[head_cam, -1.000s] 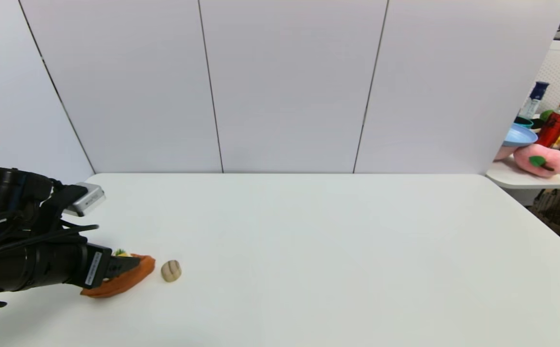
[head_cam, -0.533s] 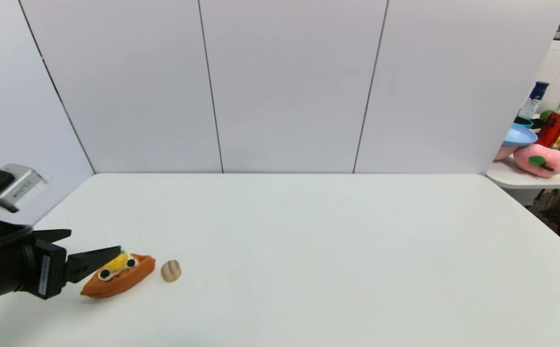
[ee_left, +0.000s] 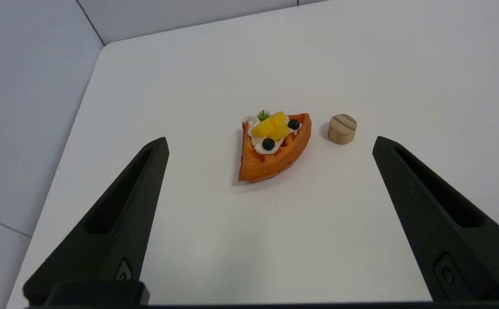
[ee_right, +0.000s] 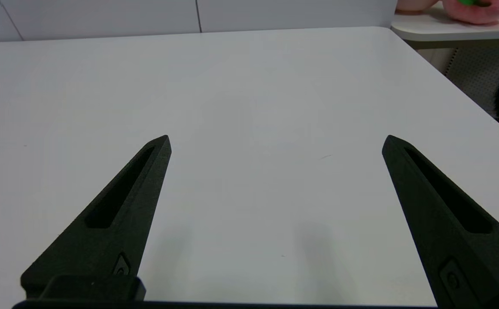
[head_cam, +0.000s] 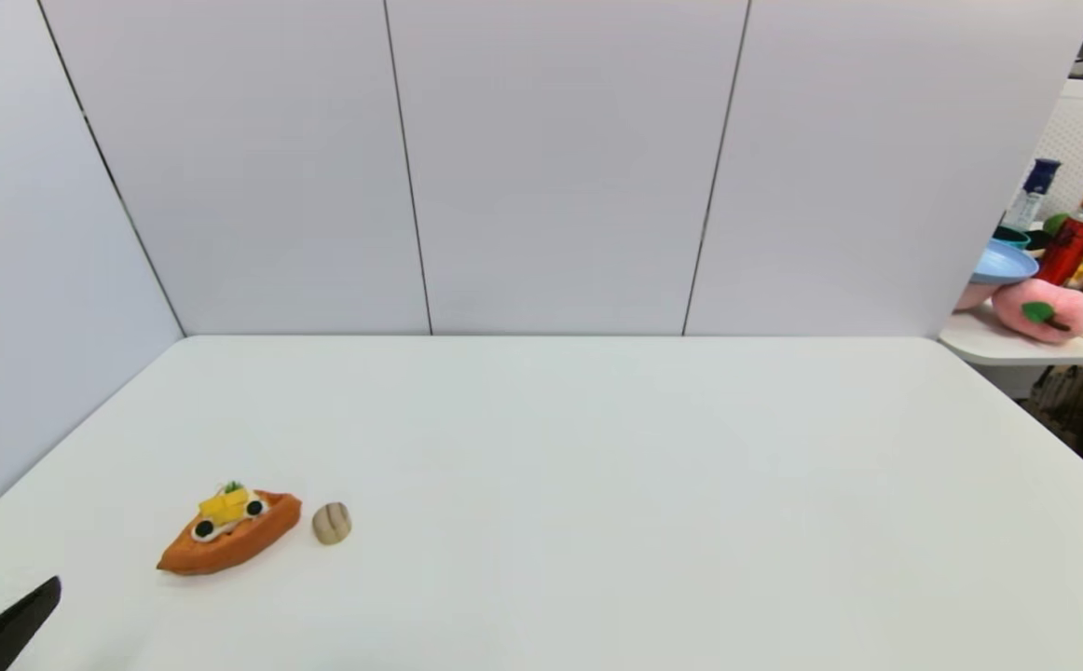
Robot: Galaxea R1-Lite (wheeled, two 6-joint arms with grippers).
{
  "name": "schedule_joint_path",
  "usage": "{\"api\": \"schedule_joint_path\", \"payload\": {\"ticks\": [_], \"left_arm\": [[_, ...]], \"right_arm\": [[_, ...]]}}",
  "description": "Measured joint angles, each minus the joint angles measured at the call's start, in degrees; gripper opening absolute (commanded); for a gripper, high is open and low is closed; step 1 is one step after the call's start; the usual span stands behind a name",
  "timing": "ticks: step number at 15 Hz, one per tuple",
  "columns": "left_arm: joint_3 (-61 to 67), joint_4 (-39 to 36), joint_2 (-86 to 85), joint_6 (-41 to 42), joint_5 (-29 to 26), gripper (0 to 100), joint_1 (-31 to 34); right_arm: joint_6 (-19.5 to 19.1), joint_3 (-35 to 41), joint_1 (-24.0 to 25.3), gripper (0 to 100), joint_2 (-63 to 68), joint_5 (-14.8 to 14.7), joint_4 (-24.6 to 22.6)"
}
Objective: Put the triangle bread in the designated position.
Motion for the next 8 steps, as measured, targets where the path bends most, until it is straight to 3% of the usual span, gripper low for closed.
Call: {"api": "schedule_joint_path", "payload": {"ticks": [3, 5, 8], "left_arm": [[7.09, -4.43, -9.59, 0.1, 0.57, 100, -0.37], [10.68, -9.31, -14.36, 0.16, 3.8, 100, -2.95], [17.43, -9.03, -22.27, 0.11, 8.24, 100, -4.25]], "right_arm": [[-0.02, 0.0, 0.0, 100, 0.0, 0.0, 0.02], [-0.05, 0.0, 0.0, 100, 0.0, 0.05, 0.0], [-0.02, 0.02, 0.0, 100, 0.0, 0.05, 0.0]]}}
